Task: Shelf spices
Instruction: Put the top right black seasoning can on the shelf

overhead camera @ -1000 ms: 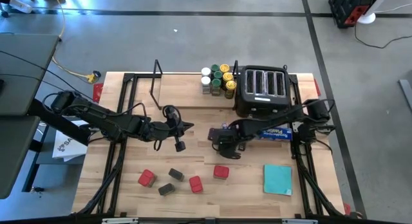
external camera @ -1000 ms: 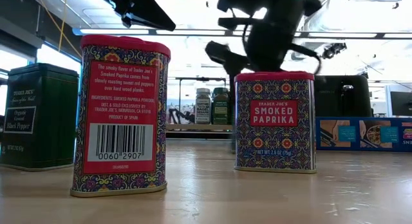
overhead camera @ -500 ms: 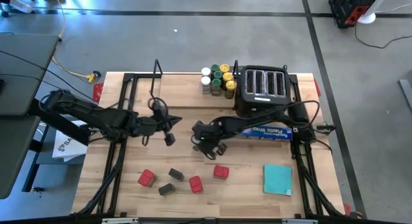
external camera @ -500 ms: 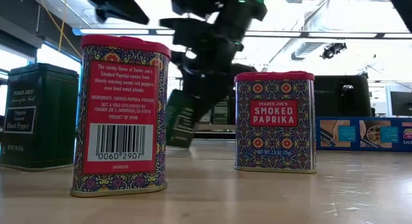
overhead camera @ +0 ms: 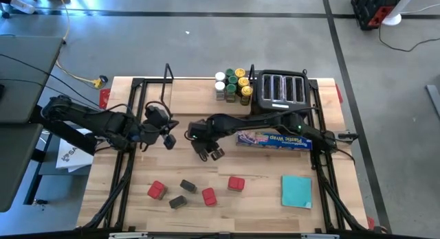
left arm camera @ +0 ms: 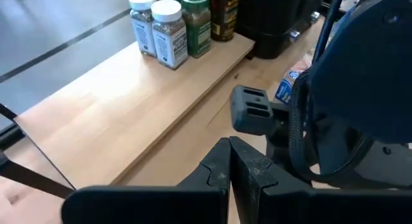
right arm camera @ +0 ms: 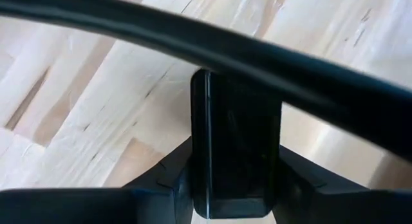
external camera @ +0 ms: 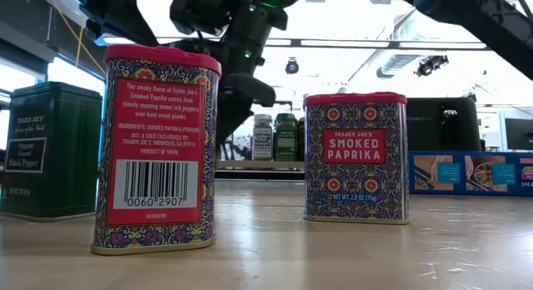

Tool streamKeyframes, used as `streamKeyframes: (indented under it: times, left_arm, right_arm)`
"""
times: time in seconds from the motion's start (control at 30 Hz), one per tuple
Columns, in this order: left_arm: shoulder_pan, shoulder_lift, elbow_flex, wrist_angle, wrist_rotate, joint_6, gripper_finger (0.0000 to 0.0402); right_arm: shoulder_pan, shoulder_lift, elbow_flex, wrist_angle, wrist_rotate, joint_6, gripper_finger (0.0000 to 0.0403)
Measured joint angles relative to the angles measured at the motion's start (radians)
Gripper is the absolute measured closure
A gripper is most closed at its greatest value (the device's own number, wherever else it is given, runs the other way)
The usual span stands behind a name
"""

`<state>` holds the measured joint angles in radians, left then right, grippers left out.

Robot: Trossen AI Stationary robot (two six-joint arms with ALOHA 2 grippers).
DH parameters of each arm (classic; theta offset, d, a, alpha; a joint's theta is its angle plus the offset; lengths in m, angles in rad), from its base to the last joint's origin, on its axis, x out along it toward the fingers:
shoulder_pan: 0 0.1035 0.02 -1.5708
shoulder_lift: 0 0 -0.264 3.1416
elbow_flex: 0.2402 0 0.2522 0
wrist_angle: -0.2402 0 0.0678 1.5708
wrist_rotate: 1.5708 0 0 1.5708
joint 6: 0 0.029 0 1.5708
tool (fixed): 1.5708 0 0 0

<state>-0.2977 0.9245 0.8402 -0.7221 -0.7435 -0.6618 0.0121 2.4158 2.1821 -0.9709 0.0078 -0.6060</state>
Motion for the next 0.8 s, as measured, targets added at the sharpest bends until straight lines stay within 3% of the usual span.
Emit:
streamKeyframes:
  times: [0.23,0.4,0.57,0.7,0.8]
  left_arm:
    - [-0.026,0.005,0.000,-0.025,-0.082,-0.038,0.0369]
    - [-0.038,0.005,0.000,-0.065,-0.104,-0.070,0.0316]
    - [-0.045,0.005,0.000,-0.083,-0.105,-0.093,0.0263]
    - [-0.058,0.004,-0.005,-0.088,-0.106,-0.119,0.0236]
    - [-0.067,0.005,-0.037,-0.085,-0.122,-0.132,0.0228]
  right_arm:
    - [-0.006,0.009,0.024,-0.003,-0.001,0.004,0.0215]
    - [-0.008,-0.016,0.024,0.013,-0.072,0.055,0.0177]
    - [-0.029,-0.077,0.003,-0.025,-0.110,0.143,0.0170]
    - [-0.051,-0.176,-0.099,-0.066,-0.153,0.182,0.0171]
    - [-0.061,-0.290,-0.287,-0.043,-0.129,0.194,0.0171]
